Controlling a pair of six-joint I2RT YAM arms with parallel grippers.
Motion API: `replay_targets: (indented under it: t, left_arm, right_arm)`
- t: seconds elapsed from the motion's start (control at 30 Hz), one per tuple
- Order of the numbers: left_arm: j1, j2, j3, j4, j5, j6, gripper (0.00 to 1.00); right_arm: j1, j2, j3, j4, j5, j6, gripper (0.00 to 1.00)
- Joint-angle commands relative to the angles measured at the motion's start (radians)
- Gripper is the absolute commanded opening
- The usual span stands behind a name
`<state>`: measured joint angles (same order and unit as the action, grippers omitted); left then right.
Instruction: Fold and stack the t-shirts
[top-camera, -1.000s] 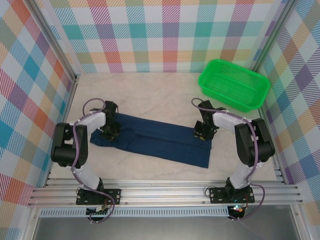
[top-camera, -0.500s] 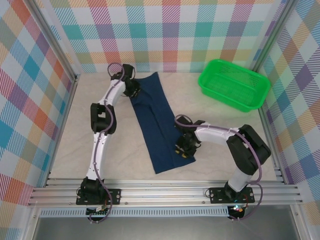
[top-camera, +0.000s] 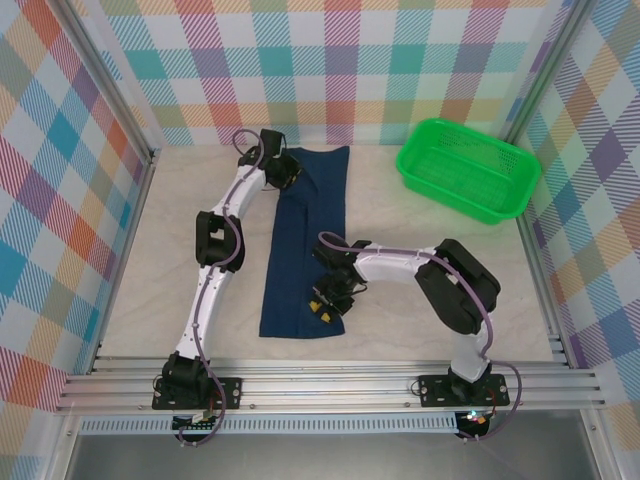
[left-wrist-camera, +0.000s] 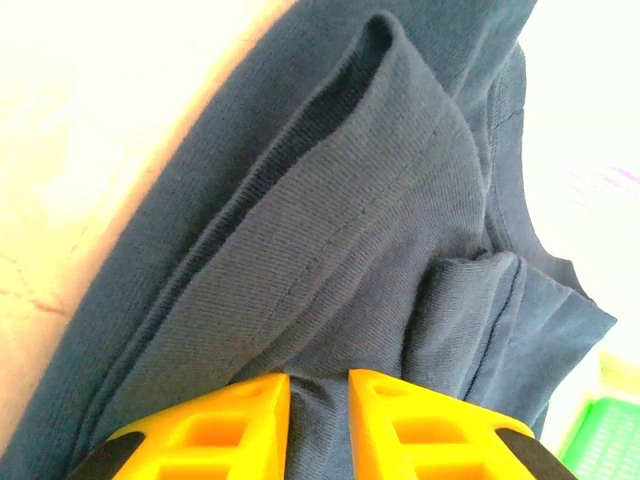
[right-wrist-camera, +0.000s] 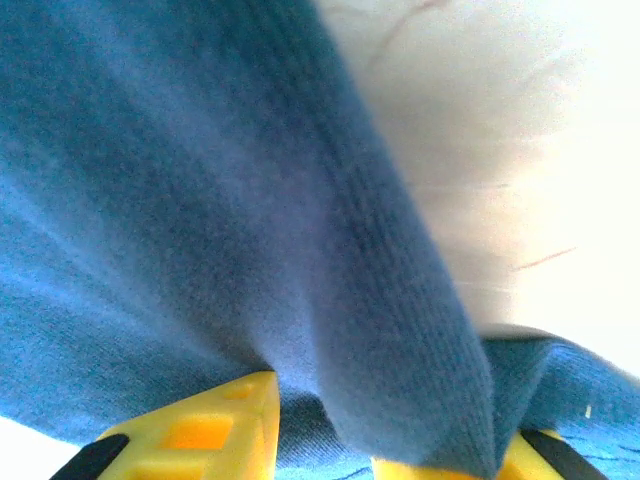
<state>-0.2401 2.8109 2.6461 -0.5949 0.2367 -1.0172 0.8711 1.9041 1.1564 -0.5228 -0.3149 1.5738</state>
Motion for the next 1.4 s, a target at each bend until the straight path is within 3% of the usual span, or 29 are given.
replay_targets:
  t: [0.0, 0.17, 0.23, 0.37, 0.5, 0.63, 0.77, 0.83, 1.03, 1.37]
  left_arm:
    - [-0.003, 0.04, 0.017, -0.058, -0.002, -0.004, 0.28]
    - [-0.001, -0.134, 0.03, -0.163, -0.088, 0.059, 0.52]
    - [0.0, -0.21, 0.026, -0.24, -0.12, 0.092, 0.55]
    - [-0.014, -0.406, -0.111, -0.356, -0.175, 0.202, 0.56]
    - [-0.025, -0.776, -0.658, -0.237, -0.136, 0.238, 0.55]
    - [-0.051, -1.141, -1.195, -0.258, -0.061, 0.262, 0.53]
    - [-0.111, -1.436, -1.629, -0.317, 0.026, 0.31, 0.55]
    - [-0.132, -1.554, -1.832, -0.296, 0.123, 0.306, 0.57]
    - [-0.175, -1.71, -2.109, -0.087, 0.229, 0.211, 0.57]
    - [-0.226, -1.671, -2.165, 0.039, 0.212, 0.149, 0.54]
  right_arm:
    - [-0.003, 0.051, -0.015, -0.077, 0.159, -0.019, 0.31]
    - [-0.007, -0.066, 0.051, -0.193, 0.229, -0.134, 0.44]
    - [-0.012, -0.127, 0.099, -0.266, 0.284, -0.193, 0.5]
    - [-0.034, -0.237, 0.135, -0.403, 0.372, -0.297, 0.5]
    - [-0.055, -0.388, 0.006, -0.335, 0.402, -0.472, 0.46]
    - [-0.048, -0.484, -0.155, -0.163, 0.243, -0.698, 0.44]
    - [-0.002, -0.438, -0.2, -0.168, 0.144, -0.748, 0.44]
    - [0.057, -0.393, -0.207, -0.126, 0.139, -0.742, 0.46]
    - [0.086, -0.32, -0.287, -0.009, 0.177, -0.625, 0.47]
    - [0.093, -0.283, -0.274, -0.003, 0.188, -0.587, 0.43]
